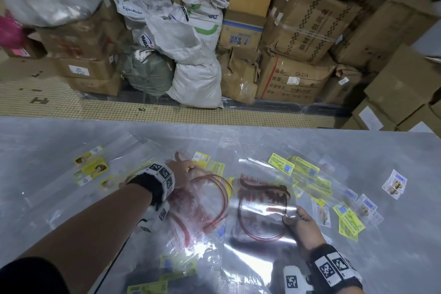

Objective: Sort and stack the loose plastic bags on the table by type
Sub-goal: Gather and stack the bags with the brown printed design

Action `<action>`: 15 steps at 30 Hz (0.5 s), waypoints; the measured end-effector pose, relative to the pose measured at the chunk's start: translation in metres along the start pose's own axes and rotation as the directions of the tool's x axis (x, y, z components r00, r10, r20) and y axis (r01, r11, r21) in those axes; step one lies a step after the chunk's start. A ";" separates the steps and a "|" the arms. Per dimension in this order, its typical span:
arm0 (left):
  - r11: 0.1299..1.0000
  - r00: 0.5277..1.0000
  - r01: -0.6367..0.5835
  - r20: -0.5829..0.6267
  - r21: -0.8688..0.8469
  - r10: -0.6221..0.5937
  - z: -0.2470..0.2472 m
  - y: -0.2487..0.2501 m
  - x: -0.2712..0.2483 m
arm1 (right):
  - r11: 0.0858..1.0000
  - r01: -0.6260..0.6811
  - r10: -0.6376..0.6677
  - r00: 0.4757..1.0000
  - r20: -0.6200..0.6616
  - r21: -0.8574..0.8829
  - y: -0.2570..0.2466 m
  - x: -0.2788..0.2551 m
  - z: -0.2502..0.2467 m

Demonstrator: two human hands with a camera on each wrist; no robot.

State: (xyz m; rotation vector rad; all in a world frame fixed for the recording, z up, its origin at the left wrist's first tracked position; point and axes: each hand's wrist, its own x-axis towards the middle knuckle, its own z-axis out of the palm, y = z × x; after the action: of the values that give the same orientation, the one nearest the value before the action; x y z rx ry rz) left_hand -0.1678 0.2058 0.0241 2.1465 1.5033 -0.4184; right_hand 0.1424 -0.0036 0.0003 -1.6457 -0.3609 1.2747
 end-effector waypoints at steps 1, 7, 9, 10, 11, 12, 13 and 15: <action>0.999 1.000 -0.012 0.014 0.032 0.011 0.000 0.001 -0.002 | 1.000 0.001 -0.001 1.000 0.001 -0.001 0.000 -0.001 0.000; 0.979 0.987 -0.162 0.029 0.124 0.160 -0.012 0.010 -0.008 | 1.000 0.003 -0.003 1.000 0.005 0.020 -0.003 -0.006 0.003; 0.985 0.978 -0.139 0.172 0.105 0.120 -0.017 0.013 -0.010 | 1.000 0.002 -0.002 1.000 0.022 0.024 -0.003 -0.005 0.003; 0.966 0.971 -0.195 0.175 0.170 0.165 -0.017 0.013 -0.013 | 1.000 0.005 -0.006 1.000 0.024 0.024 -0.003 -0.007 0.003; 0.986 0.961 -0.110 0.268 0.124 0.074 -0.018 0.015 -0.023 | 1.000 0.006 -0.007 1.000 0.024 0.022 -0.004 -0.007 0.003; 0.992 0.974 -0.115 0.205 0.060 0.100 -0.025 0.018 -0.033 | 1.000 0.010 -0.010 0.999 0.030 0.023 -0.004 -0.007 0.003; 0.990 0.983 -0.141 0.124 0.010 0.138 -0.018 0.011 -0.031 | 1.000 0.011 -0.012 0.999 0.031 0.020 -0.005 -0.007 0.003; 0.987 0.980 -0.147 0.128 -0.060 0.153 -0.013 0.008 -0.034 | 1.000 0.023 -0.023 0.999 0.046 0.010 -0.006 -0.008 0.005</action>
State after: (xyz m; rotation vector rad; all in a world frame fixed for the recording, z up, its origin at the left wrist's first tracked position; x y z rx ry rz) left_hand -0.1726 0.1838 0.0538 2.1311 1.2569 -0.4553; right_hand 0.1369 -0.0043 0.0103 -1.6020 -0.4006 1.2971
